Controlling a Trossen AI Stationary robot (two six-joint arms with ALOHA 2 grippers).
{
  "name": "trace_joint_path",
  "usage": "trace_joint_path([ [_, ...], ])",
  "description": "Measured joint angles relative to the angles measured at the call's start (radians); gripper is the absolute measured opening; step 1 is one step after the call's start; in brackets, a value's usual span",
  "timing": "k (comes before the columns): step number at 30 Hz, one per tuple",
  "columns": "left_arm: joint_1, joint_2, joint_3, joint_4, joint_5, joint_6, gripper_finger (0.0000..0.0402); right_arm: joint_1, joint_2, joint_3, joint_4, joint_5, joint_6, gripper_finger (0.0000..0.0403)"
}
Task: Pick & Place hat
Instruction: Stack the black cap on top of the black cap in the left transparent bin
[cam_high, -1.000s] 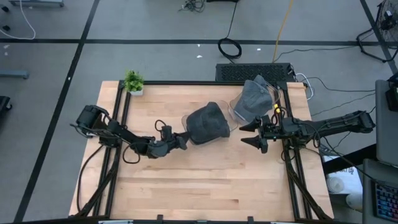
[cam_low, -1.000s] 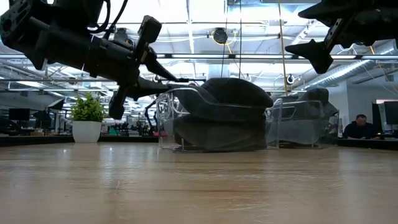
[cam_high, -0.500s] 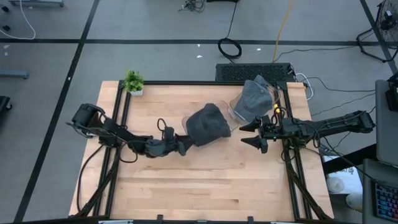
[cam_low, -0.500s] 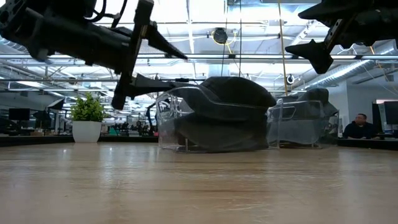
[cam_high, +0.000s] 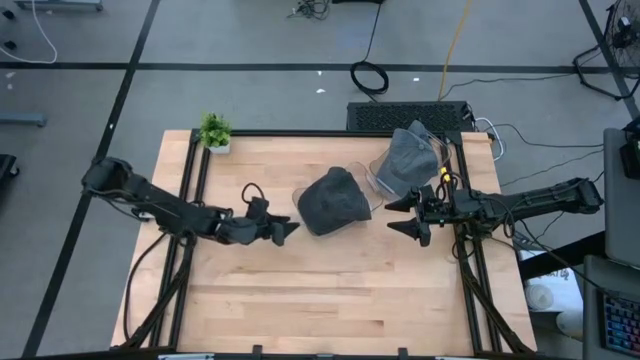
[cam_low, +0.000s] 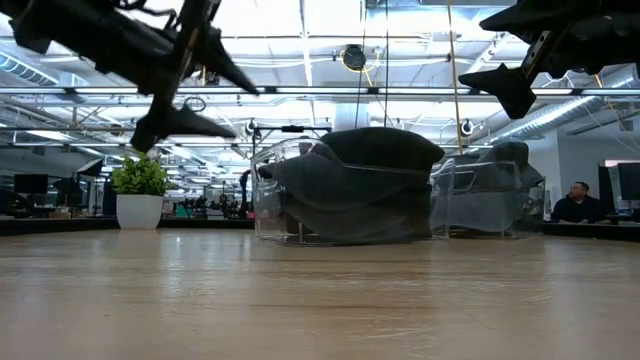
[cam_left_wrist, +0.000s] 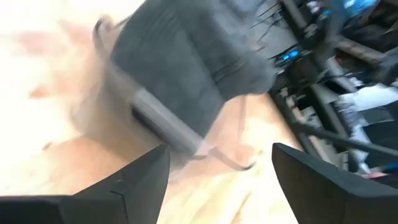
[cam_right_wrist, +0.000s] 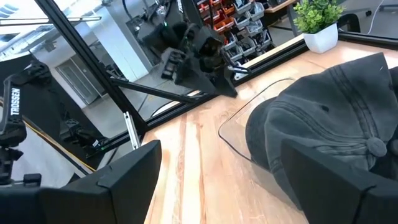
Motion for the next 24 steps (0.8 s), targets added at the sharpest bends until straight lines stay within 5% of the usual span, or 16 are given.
trace_joint_path([
  [7, 0.043, -0.039, 0.095, -0.022, 0.069, 0.130, 0.0279, 0.000, 0.000, 0.000, 0.002, 0.003, 0.000, 0.0318],
  [15, 0.107, 0.008, 0.345, -0.293, 0.139, 0.412, 0.0253, 0.000, 0.000, 0.000, 0.002, 0.003, -0.001, 0.0318],
  [18, 0.129, 0.048, 0.445, -0.464, 0.153, 0.490, 0.0197, 0.000, 0.000, 0.000, 0.002, 0.003, -0.004, 0.0318],
  [24, 0.183, 0.191, 0.548, -0.611, 0.150, 0.462, 0.0019, 0.000, 0.000, 0.000, 0.002, 0.004, -0.015, 0.0318],
])
